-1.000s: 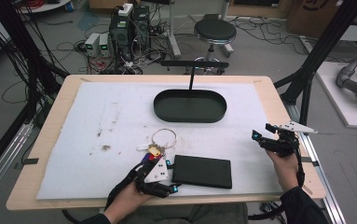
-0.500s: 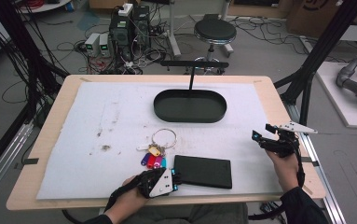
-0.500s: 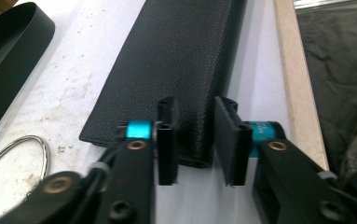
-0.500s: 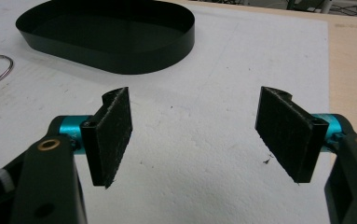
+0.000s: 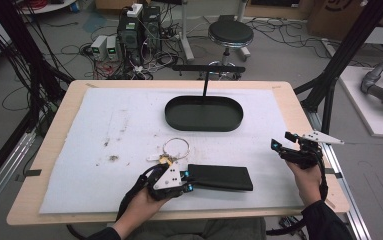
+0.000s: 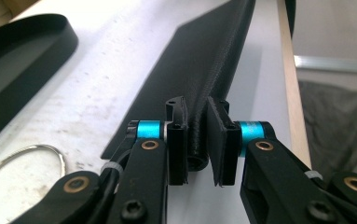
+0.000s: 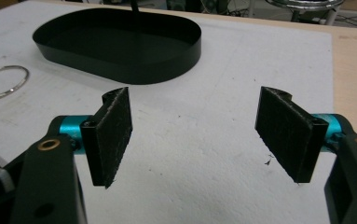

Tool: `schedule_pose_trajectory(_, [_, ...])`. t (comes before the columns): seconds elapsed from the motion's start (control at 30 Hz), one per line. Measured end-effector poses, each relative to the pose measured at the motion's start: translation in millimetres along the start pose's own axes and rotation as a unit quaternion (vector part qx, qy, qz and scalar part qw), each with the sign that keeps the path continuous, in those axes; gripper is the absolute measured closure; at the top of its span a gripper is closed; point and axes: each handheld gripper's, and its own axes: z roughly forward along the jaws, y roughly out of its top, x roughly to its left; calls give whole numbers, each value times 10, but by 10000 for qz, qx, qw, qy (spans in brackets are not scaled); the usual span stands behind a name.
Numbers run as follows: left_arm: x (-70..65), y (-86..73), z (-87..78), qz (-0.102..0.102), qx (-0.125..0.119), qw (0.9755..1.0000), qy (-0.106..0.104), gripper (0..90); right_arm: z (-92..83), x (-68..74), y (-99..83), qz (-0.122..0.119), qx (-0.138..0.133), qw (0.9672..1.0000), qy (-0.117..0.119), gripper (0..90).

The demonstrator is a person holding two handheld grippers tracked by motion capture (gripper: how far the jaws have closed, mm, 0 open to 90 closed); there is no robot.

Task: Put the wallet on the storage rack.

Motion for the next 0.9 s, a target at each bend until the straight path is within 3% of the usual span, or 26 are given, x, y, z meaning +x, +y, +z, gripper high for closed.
schedule_pose_trajectory(0.07, [54, 26, 2, -112, -85, 9999, 30, 787, -8, 8, 3, 26, -30, 10000, 67, 275])
schedule_pose_trajectory(0.13, [117, 59, 8, -209, -163, 9996, 31, 787, -28, 31, 18, -47, -189, 9994, 287, 275])
schedule_pose_trajectory(0.17, [149, 77, 14, -270, -208, 9994, 44, 787, -28, 31, 18, -47, -189, 9994, 287, 275])
schedule_pose_trajectory(0.2, [219, 110, 26, -405, -332, 9986, 59, 789, -47, 56, 32, -130, -305, 9981, 510, 275])
schedule_pose_trajectory(0.23, [219, 110, 26, -405, -332, 9986, 59, 789, -47, 56, 32, -130, -305, 9981, 510, 275])
schedule_pose_trajectory(0.33, [345, 150, 41, -609, -491, 9969, 93, 790, -73, 112, 54, -330, -442, 9942, 920, 275])
schedule_pose_trajectory(0.37, [415, 162, 49, -739, -583, 9955, 101, 790, -71, 116, 54, -378, -461, 9933, 992, 276])
schedule_pose_trajectory(0.5, [524, 164, 69, -952, -717, 9928, 112, 790, -70, 140, 55, -441, -462, 9900, 1256, 275])
schedule_pose_trajectory(0.53, [559, 164, 80, -992, -768, 9920, 108, 790, -64, 155, 54, -487, -436, 9866, 1495, 275])
schedule_pose_trajectory(0.6, [594, 166, 91, -1034, -804, 9913, 131, 790, -59, 164, 53, -498, -407, 9853, 1584, 275])
schedule_pose_trajectory(0.67, [629, 160, 101, -1068, -848, 9906, 124, 789, -12, 213, 46, -620, -246, 9800, 1875, 284])
schedule_pose_trajectory(0.73, [658, 146, 110, -1132, -910, 9894, 88, 789, 10, 235, 43, -684, -169, 9786, 1936, 299])
schedule_pose_trajectory(0.77, [672, 139, 112, -1129, -929, 9892, 69, 789, 72, 283, 36, -824, -6, 9751, 2058, 311])
schedule_pose_trajectory(0.9, [694, 126, 118, -1144, -976, 9886, 34, 787, 151, 337, 22, -963, 208, 9720, 2135, 343])
